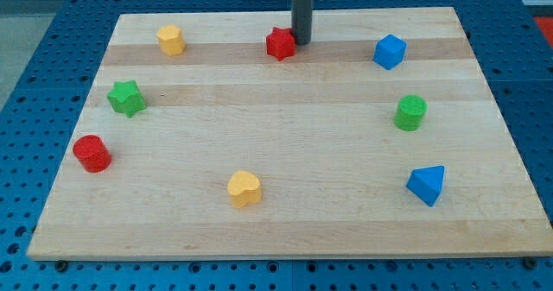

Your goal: Move the blue cube bottom right to the red star

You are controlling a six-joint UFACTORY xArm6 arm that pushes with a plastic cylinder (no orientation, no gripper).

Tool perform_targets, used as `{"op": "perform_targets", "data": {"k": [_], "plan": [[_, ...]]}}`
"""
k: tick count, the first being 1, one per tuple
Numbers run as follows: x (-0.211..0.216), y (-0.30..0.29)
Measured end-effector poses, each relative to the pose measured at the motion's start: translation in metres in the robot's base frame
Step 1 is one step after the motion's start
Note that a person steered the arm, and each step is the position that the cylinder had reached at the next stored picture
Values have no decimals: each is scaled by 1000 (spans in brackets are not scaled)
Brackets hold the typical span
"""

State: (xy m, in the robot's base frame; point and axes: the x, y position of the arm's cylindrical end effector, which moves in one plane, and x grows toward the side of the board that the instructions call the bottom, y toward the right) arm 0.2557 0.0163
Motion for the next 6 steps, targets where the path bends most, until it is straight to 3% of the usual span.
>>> {"op": "perform_targets", "data": {"k": [2, 3, 4, 5, 6], "plan": [[-8, 187], [8, 212], [10, 160], [34, 149], [31, 189]]}}
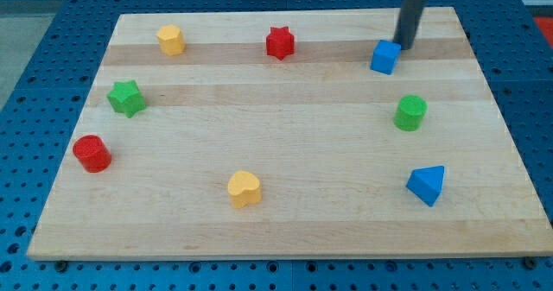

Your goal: Move the blue cube bottom right to the red star

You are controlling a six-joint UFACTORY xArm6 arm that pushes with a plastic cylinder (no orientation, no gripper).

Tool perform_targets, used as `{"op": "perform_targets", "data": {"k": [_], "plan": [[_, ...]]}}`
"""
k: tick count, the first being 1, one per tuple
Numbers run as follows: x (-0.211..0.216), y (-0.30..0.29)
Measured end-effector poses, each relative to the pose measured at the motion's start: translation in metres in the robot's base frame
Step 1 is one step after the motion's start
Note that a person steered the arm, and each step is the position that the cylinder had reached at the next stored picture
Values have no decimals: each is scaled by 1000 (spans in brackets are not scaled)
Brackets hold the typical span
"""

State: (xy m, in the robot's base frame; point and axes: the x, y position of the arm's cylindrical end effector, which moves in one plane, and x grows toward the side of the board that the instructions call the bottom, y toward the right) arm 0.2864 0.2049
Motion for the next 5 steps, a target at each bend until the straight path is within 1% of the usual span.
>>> {"op": "perform_targets", "data": {"k": [1, 2, 3, 4, 5], "plan": [[21, 26], [23, -29], [19, -112], [22, -130], [25, -41]]}}
